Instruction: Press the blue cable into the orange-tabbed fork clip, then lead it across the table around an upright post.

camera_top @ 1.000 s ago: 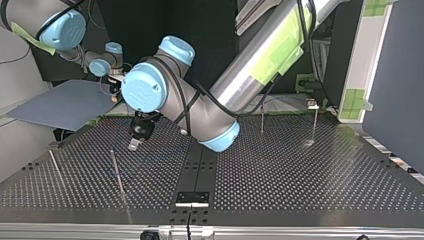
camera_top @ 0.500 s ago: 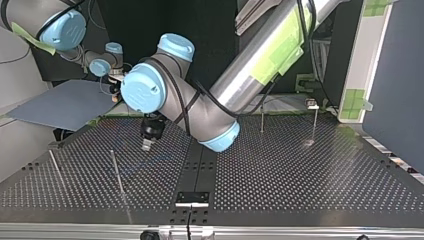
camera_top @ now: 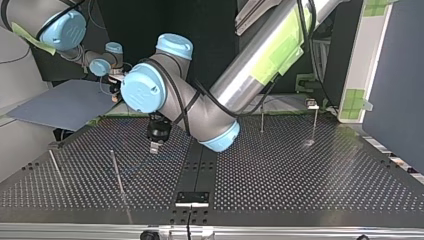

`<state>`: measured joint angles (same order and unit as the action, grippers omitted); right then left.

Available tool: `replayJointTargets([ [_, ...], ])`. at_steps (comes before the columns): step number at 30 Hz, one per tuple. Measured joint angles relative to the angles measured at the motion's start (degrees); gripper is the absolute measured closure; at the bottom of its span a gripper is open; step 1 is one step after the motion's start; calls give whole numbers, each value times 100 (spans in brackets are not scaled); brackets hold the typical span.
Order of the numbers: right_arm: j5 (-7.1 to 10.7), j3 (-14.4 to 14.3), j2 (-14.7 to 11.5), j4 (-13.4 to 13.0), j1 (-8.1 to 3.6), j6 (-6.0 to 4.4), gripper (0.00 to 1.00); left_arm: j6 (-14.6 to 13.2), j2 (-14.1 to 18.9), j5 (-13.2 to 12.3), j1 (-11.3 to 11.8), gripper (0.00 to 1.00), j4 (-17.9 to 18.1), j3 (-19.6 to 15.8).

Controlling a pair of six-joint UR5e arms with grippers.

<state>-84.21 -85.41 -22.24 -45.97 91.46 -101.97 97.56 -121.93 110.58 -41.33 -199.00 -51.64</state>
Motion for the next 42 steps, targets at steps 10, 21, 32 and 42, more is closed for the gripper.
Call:
replayJointTargets([
  [10, 0, 1, 7, 0, -8, 0, 100, 0, 1, 10, -1, 0, 0, 2],
  [21, 8, -2, 14, 0, -9, 0, 100, -1, 1, 10, 0, 0, 0, 1],
  [32, 10, -1, 19, 2, -10, 0, 100, 107, 297, 32, 100, 0, 159, -271],
  [42, 10, 0, 20, -11, 11, 8, 100, 596, 814, -464, 449, 0, 668, -786],
])
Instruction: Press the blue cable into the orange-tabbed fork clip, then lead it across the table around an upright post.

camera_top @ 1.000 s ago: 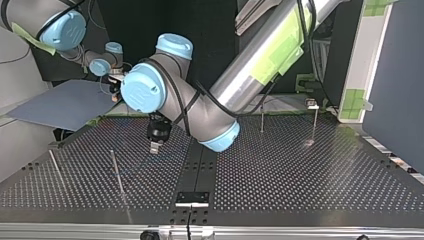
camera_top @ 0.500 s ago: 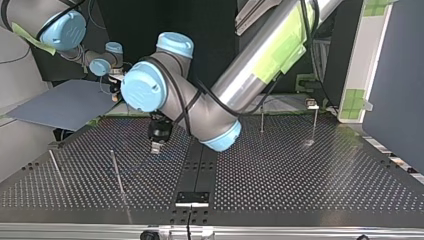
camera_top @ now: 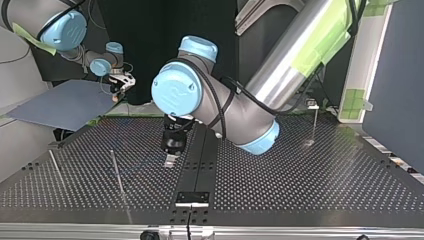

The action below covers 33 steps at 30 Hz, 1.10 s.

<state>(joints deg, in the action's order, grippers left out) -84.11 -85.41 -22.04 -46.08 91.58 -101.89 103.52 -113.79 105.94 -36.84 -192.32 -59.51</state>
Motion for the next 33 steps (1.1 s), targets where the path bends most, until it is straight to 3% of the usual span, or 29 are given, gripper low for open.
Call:
replayJointTargets([
  [12, 42, -1, 1, -43, 13, 3, 100, 510, 633, -613, 39, 0, 631, -633],
  [24, 145, -5, 1, -197, -10, 5, 100, 633, 1196, -802, 97, 0, 1196, -1197],
  [28, 148, -4, 1, -200, -11, -1, 100, 559, 1222, -802, 98, 0, 1375, -1377],
  [33, 152, -4, 1, -200, -11, -7, 100, 404, 1017, -799, 71, 0, 1638, -1638],
])
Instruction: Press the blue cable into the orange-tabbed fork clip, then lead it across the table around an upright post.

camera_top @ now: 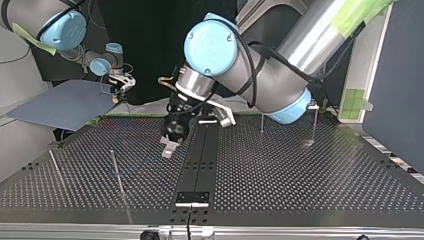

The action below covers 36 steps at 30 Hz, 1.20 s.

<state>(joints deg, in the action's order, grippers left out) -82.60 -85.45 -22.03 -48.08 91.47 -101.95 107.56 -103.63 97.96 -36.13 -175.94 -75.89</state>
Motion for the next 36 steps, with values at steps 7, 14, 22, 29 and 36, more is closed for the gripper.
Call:
replayJointTargets([
  [7, -2, 0, 0, -1, 3, -1, 100, 72, -339, -1, -32, 0, 346, -347],
  [14, -1, -1, 0, -1, 2, -2, 100, 53, -445, 8, -41, 0, 735, -735],
  [22, -2, -1, 4, -1, 10, -2, 100, 46, -453, 25, -47, 0, 1181, -1183],
  [29, 1, 0, 8, -1, 9, -2, 100, 46, -452, 33, -52, 0, 1537, -1539],
  [36, -3, 1, 9, -4, 2, -2, 100, 48, -451, 75, -54, 0, 1963, -1963],
])
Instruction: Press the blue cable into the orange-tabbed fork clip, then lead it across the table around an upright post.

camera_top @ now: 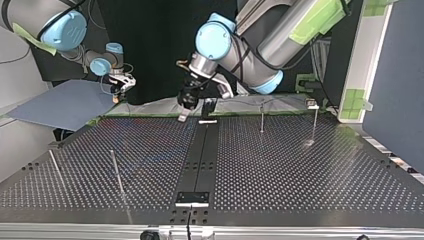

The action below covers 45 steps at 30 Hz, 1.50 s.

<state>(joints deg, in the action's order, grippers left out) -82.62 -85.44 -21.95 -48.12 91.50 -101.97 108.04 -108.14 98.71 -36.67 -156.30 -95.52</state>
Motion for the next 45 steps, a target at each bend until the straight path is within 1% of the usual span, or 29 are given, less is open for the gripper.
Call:
replayJointTargets([
  [21, -1, -1, 0, -17, -13, -9, 100, -2, 0, 38, 1, 0, 1172, -1174],
  [45, 1, 3, 0, -46, 3, -9, 100, -2, 0, 39, 1, 0, 2312, -2312],
])
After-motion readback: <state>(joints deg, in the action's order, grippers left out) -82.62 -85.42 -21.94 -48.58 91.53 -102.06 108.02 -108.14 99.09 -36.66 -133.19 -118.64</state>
